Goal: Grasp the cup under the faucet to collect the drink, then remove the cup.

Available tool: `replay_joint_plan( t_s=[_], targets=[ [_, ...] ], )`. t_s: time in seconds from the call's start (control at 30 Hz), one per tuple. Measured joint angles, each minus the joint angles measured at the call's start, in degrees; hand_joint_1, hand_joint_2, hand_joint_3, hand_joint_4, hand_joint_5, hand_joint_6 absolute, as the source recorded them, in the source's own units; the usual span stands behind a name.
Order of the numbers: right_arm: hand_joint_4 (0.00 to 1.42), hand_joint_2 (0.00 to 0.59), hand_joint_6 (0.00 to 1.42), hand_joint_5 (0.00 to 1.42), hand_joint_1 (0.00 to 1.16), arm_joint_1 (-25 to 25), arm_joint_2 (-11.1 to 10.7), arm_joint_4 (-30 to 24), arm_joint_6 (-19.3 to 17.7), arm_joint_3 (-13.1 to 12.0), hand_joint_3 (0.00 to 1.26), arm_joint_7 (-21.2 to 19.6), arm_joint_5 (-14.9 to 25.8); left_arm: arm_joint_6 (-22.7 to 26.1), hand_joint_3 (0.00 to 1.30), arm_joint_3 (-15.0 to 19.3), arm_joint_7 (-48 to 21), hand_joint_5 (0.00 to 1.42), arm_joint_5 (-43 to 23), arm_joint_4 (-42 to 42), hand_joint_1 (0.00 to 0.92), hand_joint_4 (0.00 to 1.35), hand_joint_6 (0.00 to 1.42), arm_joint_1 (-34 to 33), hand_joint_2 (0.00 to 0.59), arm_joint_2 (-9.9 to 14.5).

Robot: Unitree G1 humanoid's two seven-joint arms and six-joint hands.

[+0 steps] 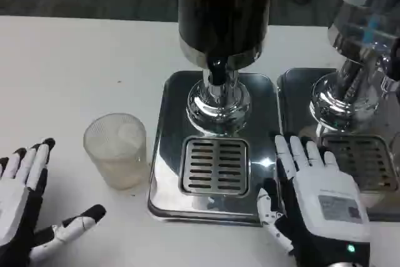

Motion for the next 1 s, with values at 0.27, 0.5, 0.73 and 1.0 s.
replay_joint_plan(
  t_s=[0.27,0.5,0.73,1.0],
  targets=[
    [0.00,0.586,0.00,0.00,0.04,0.0,0.1,0.0,0.0,0.3,0.01,-0.1,-0.1,0.0,0.00,-0.2,0.0,0.00,0.0,0.2,0.000,0.00,0.00,-0.3,0.124,0.0],
    [0.00,0.586,0.00,0.00,0.04,-0.2,-0.1,0.1,-0.1,0.5,0.01,-0.1,-0.1,1.2,0.00,-0.1,0.0,0.00,-0.2,-0.1,0.000,0.00,0.00,0.1,0.121,-1.4],
    [0.00,0.586,0.00,0.00,0.04,-0.8,-0.5,0.1,-1.0,0.5,0.02,-0.1,0.0,2.5,0.00,0.0,0.0,0.00,-0.2,-1.3,0.000,0.00,0.00,1.3,0.116,-2.0],
    [0.00,0.586,0.00,0.00,0.05,-1.0,-0.7,0.1,-1.2,0.4,0.02,0.1,0.1,3.1,0.00,0.1,0.0,0.00,-0.4,-2.0,0.000,0.00,0.00,2.1,0.094,-2.3]
  ],
)
